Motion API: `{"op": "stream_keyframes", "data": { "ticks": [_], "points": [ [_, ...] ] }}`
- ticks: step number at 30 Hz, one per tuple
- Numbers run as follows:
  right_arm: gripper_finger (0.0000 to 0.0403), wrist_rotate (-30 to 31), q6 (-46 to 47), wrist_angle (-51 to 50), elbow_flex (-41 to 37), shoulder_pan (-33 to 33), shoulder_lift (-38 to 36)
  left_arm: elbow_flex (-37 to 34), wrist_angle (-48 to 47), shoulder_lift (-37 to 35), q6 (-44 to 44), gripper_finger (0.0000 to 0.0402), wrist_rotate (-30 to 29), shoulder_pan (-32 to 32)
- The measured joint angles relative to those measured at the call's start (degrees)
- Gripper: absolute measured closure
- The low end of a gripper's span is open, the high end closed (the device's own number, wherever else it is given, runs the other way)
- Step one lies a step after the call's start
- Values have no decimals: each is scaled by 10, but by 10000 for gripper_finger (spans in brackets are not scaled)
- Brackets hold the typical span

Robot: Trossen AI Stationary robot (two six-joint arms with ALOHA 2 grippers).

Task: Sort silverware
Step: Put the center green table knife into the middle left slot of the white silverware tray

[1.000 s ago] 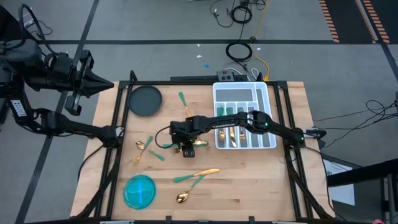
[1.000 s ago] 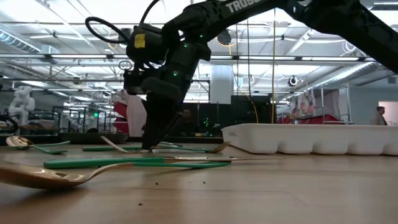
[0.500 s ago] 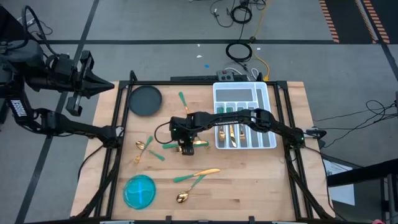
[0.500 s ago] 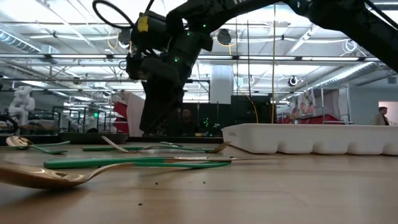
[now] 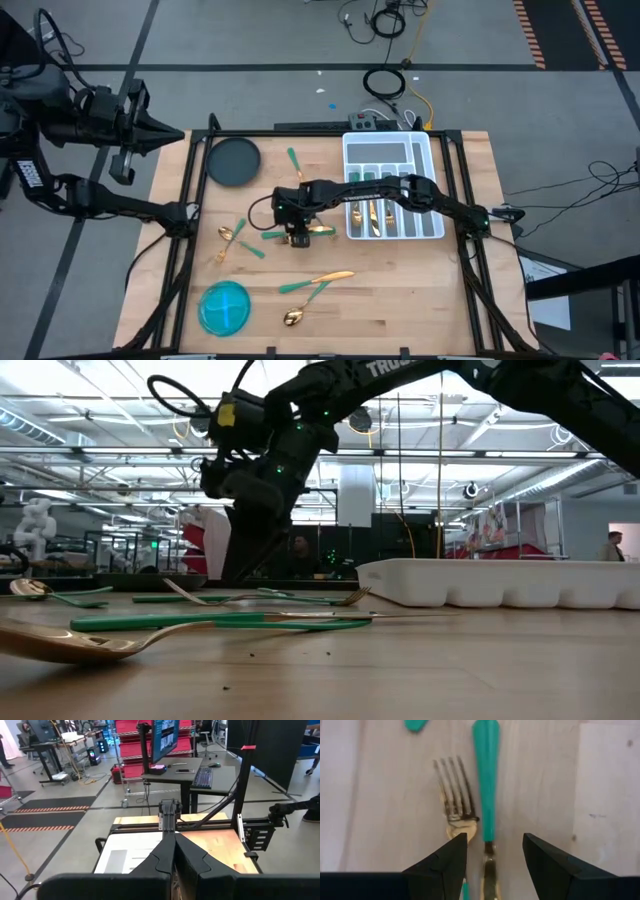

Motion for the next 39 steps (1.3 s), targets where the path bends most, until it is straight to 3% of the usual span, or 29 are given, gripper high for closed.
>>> {"op": "stream_keyframes", "data": {
  "ticks": [11, 24, 39],
  "points": [
    [218, 2, 0, 6, -56, -2, -4, 0, 0, 0, 15, 388, 0, 0],
    [218, 2, -2, 25, -59, 2, -7, 0, 0, 0, 13, 388, -11, 0],
    [218, 5, -1, 19, 0, 6, -5, 0, -9, 0, 13, 388, -11, 0]
  ]
}}
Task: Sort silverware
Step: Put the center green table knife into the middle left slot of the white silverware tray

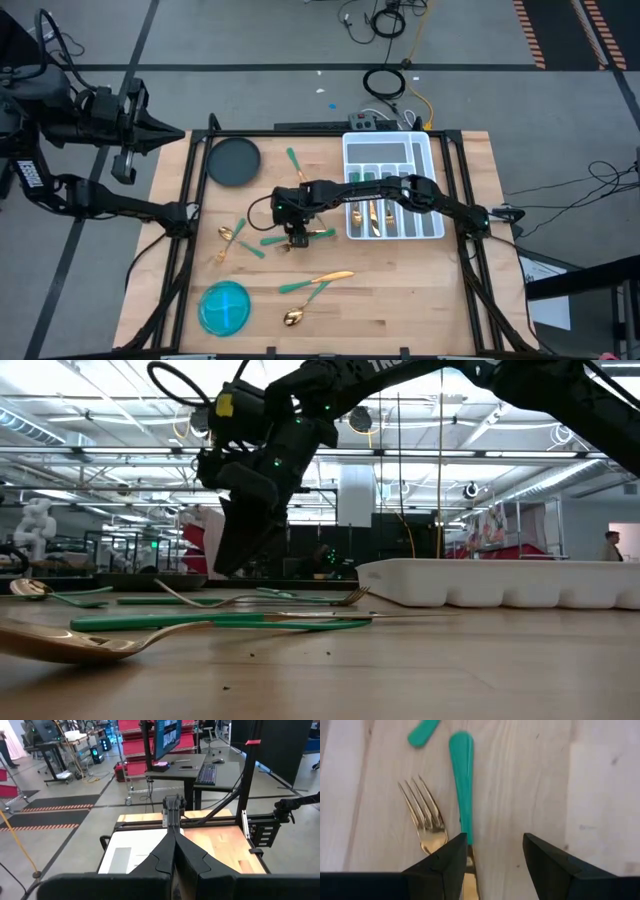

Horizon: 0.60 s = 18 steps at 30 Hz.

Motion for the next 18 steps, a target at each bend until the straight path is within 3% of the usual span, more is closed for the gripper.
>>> {"op": "stream_keyframes", "data": {
  "ticks": [18],
  "points": [
    [218, -2, -7, -16, -15, 13, 3, 0, -11, 0, -1, 388, 0, 0]
  ]
}}
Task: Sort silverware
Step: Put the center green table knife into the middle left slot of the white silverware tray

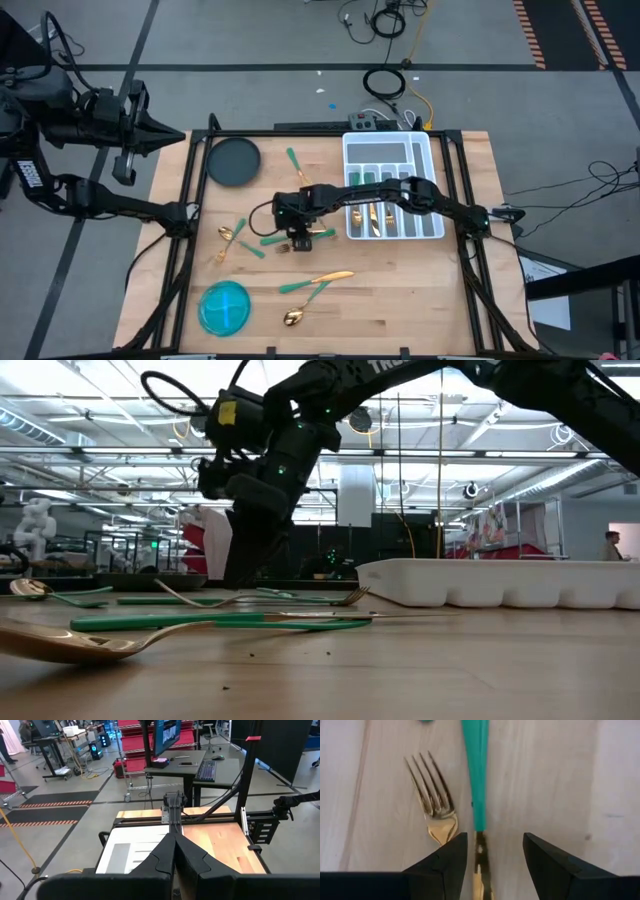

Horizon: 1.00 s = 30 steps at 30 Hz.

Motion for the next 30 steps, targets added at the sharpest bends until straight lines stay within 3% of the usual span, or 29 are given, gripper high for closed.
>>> {"op": "stream_keyframes", "data": {
  "ticks": [8, 13, 17, 24, 30],
  "points": [
    [218, -1, 1, 18, -34, 7, -1, 0, 0, 0, 2, 388, 0, 0],
    [227, 50, 23, 30, -69, 11, -6, 0, 0, 0, 2, 388, 0, 0],
    [266, 64, 18, 33, -87, 16, -7, 0, 0, 0, 2, 388, 0, 0],
    [382, 80, 1, 44, -115, 32, -8, 0, -1, 0, 3, 388, 0, 0],
    [399, 91, 4, 41, -113, 36, -9, 0, -9, 0, 3, 388, 0, 0]
  ]
}}
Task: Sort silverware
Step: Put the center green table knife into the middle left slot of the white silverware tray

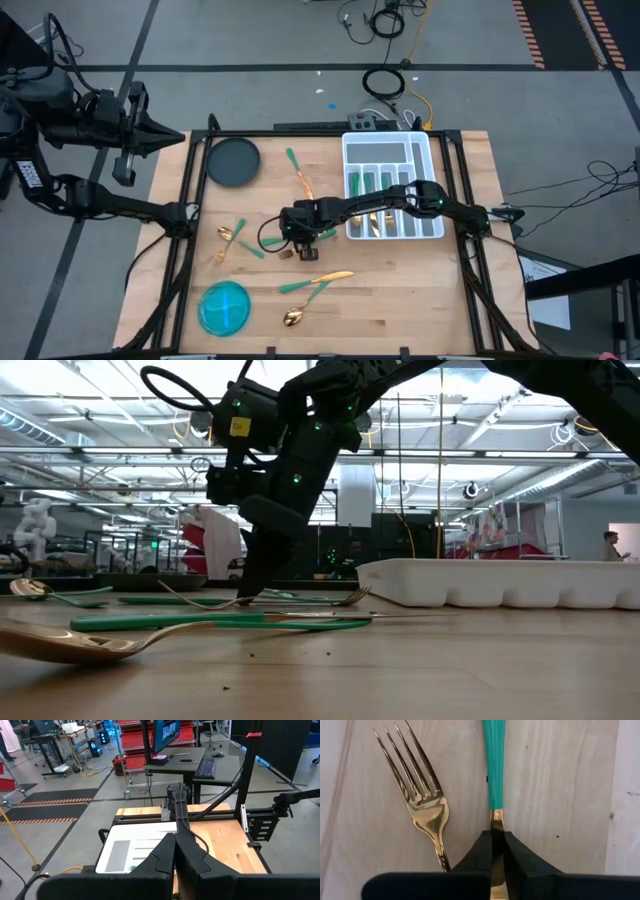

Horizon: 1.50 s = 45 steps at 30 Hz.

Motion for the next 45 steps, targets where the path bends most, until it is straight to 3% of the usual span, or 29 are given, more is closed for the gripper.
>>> {"op": "stream_keyframes", "data": {
  "ticks": [10, 17, 21, 25, 35, 39, 45],
  "points": [
    [401, 38, 2, -89, 104, -5, 10, 0, -2, 0, -1, 388, 0, 0],
    [401, 44, 3, -115, 123, -14, 10, 0, -6, 5, -4, 388, -2, 0],
    [401, 42, 3, -116, 124, -12, 10, -28, -20, 9, -11, 388, -51, 0],
    [401, 41, 3, -117, 125, -13, 10, -134, -32, 10, -19, 388, -82, 0],
    [402, 41, 3, -121, 126, -16, 9, -515, -6, 9, 17, 379, -134, 0],
    [402, 41, 1, -122, 126, -16, 8, -630, 45, 9, 25, 341, -129, 0],
    [403, 41, -1, -121, 127, -16, 8, -748, 181, 9, 22, 257, -85, 0]
  ]
}}
